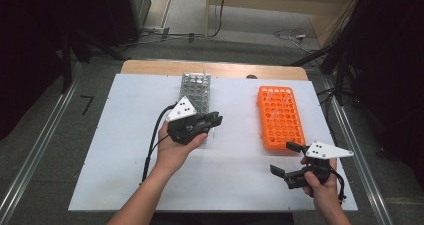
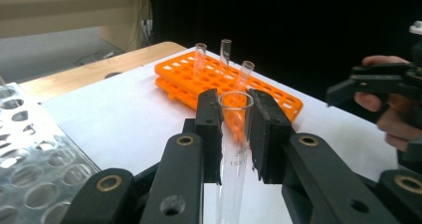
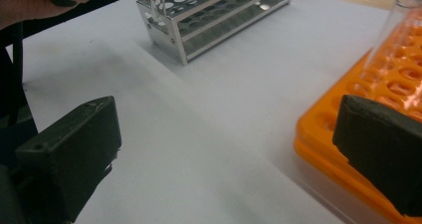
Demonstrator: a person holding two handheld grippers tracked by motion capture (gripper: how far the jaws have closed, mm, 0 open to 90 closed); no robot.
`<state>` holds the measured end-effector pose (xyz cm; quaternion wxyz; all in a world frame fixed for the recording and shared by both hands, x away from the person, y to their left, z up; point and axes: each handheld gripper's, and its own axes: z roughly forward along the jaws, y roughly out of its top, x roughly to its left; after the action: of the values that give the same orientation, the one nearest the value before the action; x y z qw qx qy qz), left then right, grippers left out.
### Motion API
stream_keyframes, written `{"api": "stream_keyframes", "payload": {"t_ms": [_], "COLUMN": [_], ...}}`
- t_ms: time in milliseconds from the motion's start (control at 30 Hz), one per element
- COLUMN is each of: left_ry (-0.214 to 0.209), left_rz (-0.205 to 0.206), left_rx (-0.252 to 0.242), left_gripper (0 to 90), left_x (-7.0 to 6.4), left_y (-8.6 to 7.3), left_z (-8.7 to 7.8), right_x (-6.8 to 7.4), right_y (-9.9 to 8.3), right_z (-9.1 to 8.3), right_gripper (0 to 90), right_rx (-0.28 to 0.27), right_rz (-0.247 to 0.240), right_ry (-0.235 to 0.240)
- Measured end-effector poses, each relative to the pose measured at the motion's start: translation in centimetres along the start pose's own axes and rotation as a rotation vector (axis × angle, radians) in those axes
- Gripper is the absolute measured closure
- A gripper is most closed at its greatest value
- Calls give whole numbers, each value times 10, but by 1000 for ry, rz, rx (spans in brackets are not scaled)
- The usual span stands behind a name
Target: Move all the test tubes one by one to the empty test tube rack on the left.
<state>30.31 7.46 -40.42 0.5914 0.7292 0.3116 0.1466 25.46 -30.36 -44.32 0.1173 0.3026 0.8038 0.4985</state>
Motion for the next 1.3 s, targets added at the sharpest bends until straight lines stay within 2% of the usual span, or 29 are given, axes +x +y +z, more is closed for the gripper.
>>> {"api": "stream_keyframes", "payload": {"t_ms": [267,433,567,700,1300], "left_ry": [32,52,60,61,131], "left_rz": [-33,-44,-39,-54,-78], "left_rx": [-11,-21,-19,-32,-34], "left_gripper": [762,762,763,762,762], "left_x": [19,32,39,46,78], "left_y": [9,13,18,22,36], "left_z": [7,11,17,20,37], "right_x": [-14,-20,-19,-19,-19], "right_y": [-13,-15,-17,-16,-19], "right_z": [-13,-14,-14,-13,-10], "right_gripper": [0,0,0,0,0], "right_rx": [-10,-22,-15,-19,-11], "right_rz": [45,64,65,61,67], "right_ry": [-40,-43,-42,-40,-44]}}
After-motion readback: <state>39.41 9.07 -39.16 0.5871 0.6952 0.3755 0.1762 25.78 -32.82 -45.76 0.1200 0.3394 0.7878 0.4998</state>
